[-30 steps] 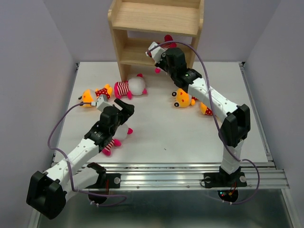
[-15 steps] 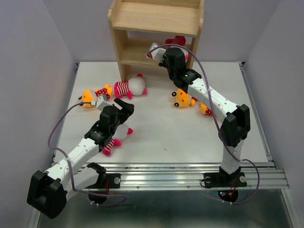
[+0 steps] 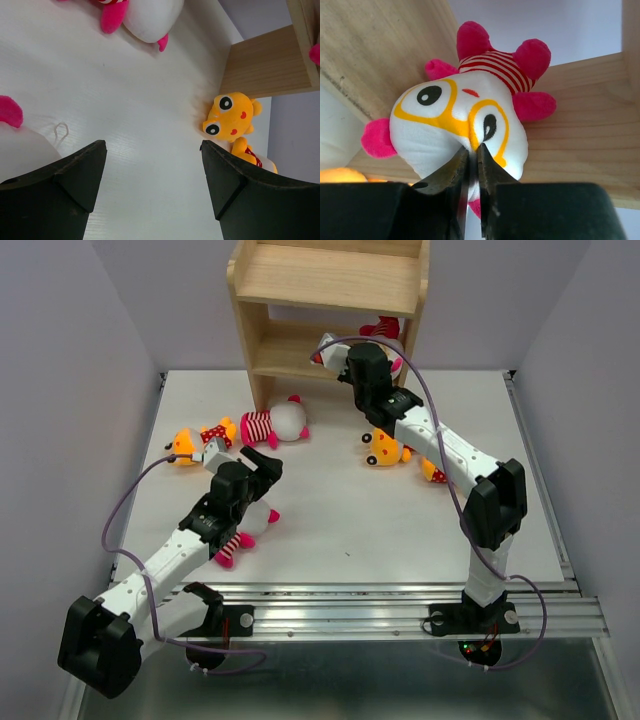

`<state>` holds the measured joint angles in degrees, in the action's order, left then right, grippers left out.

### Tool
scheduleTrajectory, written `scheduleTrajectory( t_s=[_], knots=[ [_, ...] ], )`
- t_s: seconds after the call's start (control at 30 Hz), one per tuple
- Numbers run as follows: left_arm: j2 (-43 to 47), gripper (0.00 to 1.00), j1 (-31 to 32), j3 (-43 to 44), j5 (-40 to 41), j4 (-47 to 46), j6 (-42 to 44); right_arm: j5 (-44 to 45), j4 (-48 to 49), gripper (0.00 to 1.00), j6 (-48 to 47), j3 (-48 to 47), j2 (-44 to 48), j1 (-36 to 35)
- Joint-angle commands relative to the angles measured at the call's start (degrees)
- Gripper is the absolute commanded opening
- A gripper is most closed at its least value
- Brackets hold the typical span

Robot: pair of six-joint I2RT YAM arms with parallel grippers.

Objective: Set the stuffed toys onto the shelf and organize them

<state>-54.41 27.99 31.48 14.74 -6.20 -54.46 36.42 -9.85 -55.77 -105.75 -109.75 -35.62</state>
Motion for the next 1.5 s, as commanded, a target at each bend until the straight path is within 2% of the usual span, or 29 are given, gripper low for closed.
scheduleTrajectory(
  t_s=[0.0,0.03,0.13,0.23,0.27,0.33,0.37,0.4,0.47,0.6,0.67,0.73,0.8,0.93,0.97,1.0,1.07,1.13,1.17,1.2,1.27,1.3,1.33,1.4,1.47],
  knots=[
    [1.24,0.87,-0.39,-0.02,0.29,-1.63,1.11,1.28,2.2,0.17,0.83,1.6,2.18,-0.16],
    [1.41,0.87,-0.39,0.07,0.29,-1.54,1.11,1.11,2.03,0.23,1.1,1.87,2.35,-0.16],
    [2.12,0.87,-0.48,-0.46,0.46,-1.45,0.93,0.84,1.85,0.26,1.54,1.96,2.62,-0.16],
    [2.82,0.87,-0.39,-0.81,0.55,-1.45,0.67,0.67,1.85,0.35,1.8,1.43,2.88,-0.16],
    [2.82,0.87,-0.39,-0.81,0.55,-1.45,0.67,0.49,1.85,0.43,1.89,1.08,3.05,-0.16],
    [3.0,0.87,-0.39,-0.81,0.46,-1.28,0.75,0.05,1.76,0.45,2.5,0.55,3.23,-0.16],
    [3.0,0.87,-0.48,-0.72,0.38,-1.27,0.76,-0.39,1.59,0.5,2.94,-0.23,3.23,-0.16],
    [3.08,0.87,-0.48,-0.72,0.37,-1.27,0.76,-0.65,1.06,0.51,3.21,-0.68,3.32,-0.16],
    [3.0,0.87,-0.48,-0.81,0.11,-1.27,0.67,-1.26,0.71,0.59,3.91,-1.56,3.32,-0.16],
    [3.08,0.87,-0.48,-0.55,-0.06,-1.27,0.76,-2.67,-0.08,0.64,4.44,-2.96,3.93,-0.16],
    [3.08,0.87,-0.48,-0.63,-0.24,-1.45,0.93,-3.46,-0.52,0.72,5.05,-3.14,4.28,-0.16],
    [3.08,0.88,-0.39,-0.63,-1.11,-2.32,2.5,-5.57,-2.1,0.8,6.28,-3.49,5.07,-0.16],
    [3.17,0.89,-0.57,-0.46,-1.82,-3.29,4.61,-8.11,-4.55,0.81,8.3,-3.84,5.51,-0.16],
    [2.82,0.92,-1.09,0.33,-3.74,-2.94,7.34,-12.23,-7.63,0.93,10.76,-4.72,6.92,-0.16],
    [2.65,0.92,-1.27,0.33,-3.76,-3.29,7.78,-13.39,-8.34,0.93,11.55,-4.72,6.92,-0.16],
    [2.47,0.92,-1.7,0.24,-4.89,-3.47,8.57,-17.05,-10.96,1.0,13.56,-5.68,7.53,-0.16],
    [1.6,0.92,-2.41,0.77,-6.82,-4.35,9.89,-23.47,-15.27,1.0,16.38,-7.79,8.06,-0.16],
    [0.63,0.94,-3.55,1.47,-9.1,-4.87,11.21,-37.69,-23.08,1.0,17.01,-9.99,9.29,-0.16],
    [-0.16,0.94,-6.25,1.82,-11.73,-6.27,13.22,-43.75,-25.55,1.0,17.01,-10.08,9.82,-0.16],
    [-2.34,0.94,-8.11,2.96,-18.63,-6.72,13.93,-55.73,-30.45,1.0,16.31,-9.65,10.87,-0.16],
    [-5.25,0.94,-13.36,5.41,-26.82,-7.34,15.07,-66.79,-33.47,1.0,15.34,-5.8,12.36,-0.16],
    [-8.4,0.94,-14.88,6.56,-29.13,-7.08,15.52,-75.62,-34.88,1.0,13.34,-1.08,14.02,-0.16],
    [-10.08,0.95,-16.02,7.79,-30.64,-6.55,15.96,-79.19,-34.98,1.0,12.45,-1.03,14.04,-0.16],
    [-14.74,0.96,-18.14,12.09,-32.93,-4.36,18.15,-85.95,-33.93,1.0,11.39,6.15,16.32,-0.16],
    [-17.47,0.97,-19.02,14.56,-33.55,-3.21,19.21,-88.97,-33.84,1.0,11.03,10.8,17.38,-0.16]
  ],
)
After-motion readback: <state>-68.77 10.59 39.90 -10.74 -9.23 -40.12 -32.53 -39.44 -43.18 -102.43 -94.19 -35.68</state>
